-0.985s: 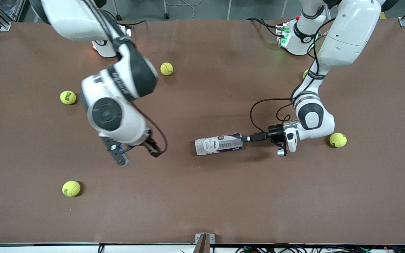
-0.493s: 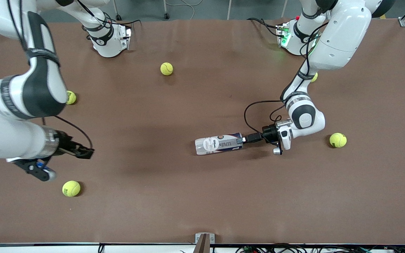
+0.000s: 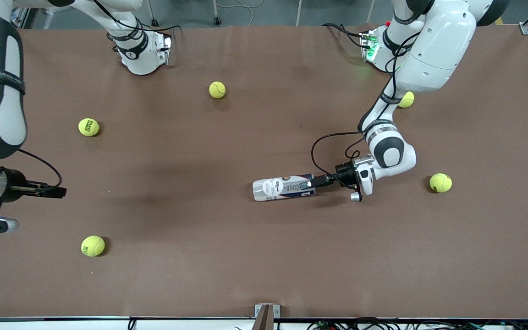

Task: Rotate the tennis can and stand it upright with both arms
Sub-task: 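Swing the can upright with the left gripper, bottom toward the table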

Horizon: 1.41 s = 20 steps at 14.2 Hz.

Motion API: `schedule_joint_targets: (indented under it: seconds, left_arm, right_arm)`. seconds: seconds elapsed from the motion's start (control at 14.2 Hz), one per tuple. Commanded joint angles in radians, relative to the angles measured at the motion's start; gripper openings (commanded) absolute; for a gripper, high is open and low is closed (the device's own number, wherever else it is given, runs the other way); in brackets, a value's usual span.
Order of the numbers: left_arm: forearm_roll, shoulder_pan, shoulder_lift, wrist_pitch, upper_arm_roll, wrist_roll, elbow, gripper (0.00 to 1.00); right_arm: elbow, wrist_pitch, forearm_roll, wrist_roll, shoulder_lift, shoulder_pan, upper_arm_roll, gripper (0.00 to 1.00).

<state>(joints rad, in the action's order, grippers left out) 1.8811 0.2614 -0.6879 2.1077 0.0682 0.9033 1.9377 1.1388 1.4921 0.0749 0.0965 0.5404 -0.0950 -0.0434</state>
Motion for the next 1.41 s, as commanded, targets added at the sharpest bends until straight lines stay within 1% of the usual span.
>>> schedule_joint_targets:
  seconds: [0.0,0.21,0.28,0.42,0.49,0.63,0.84,0.99,1.06,1.27,1.34]
  left_arm:
    - [0.020,-0.002,0.002,0.011,0.001,0.014,-0.014,0.00]
    - [0.004,-0.008,0.011,0.015,-0.008,-0.029,-0.071,0.00]
    - [-0.041,-0.008,0.016,0.017,-0.011,-0.076,-0.097,0.00]
    - [-0.266,-0.019,0.045,0.028,-0.022,-0.304,-0.164,0.00]
    - [-0.433,-0.022,0.054,0.028,-0.024,-0.458,-0.210,0.00]
    - [-0.697,-0.016,0.070,0.025,-0.022,-0.747,-0.290,0.00]
    - [-0.967,0.005,0.109,0.015,-0.013,-1.033,-0.358,0.00]
    - [-1.130,0.062,0.142,0.014,-0.013,-1.212,-0.393,0.00]
    - [-1.207,0.094,0.148,0.012,-0.013,-1.292,-0.414,0.00]
    - [-1.487,0.229,0.139,0.009,-0.013,-1.602,-0.500,0.00]
    - [-1.558,0.275,0.133,0.009,-0.018,-1.689,-0.514,0.00]
  right_arm:
    - [0.041,0.008,0.029,-0.145,-0.052,-0.051,-0.018,1.00]
    - [0.035,0.008,0.029,-0.162,-0.056,-0.075,-0.018,1.00]
    - [0.019,0.008,0.029,-0.161,-0.056,-0.072,-0.021,1.00]
    - [-0.002,0.002,0.022,-0.159,-0.060,-0.069,-0.026,1.00]
    - [-0.014,-0.010,0.020,-0.159,-0.074,-0.068,-0.027,1.00]
    - [-0.024,-0.020,0.016,-0.155,-0.097,-0.065,-0.032,1.00]
    - [-0.021,-0.041,-0.024,-0.152,-0.114,-0.039,-0.032,1.00]
    - [-0.019,-0.104,-0.023,-0.150,-0.126,-0.032,-0.030,1.00]
    - [-0.019,-0.107,-0.024,-0.150,-0.128,-0.032,-0.032,1.00]
    - [-0.021,-0.104,-0.021,-0.156,-0.126,-0.032,-0.030,1.00]
    - [-0.021,-0.113,-0.023,-0.147,-0.129,-0.019,-0.030,1.00]
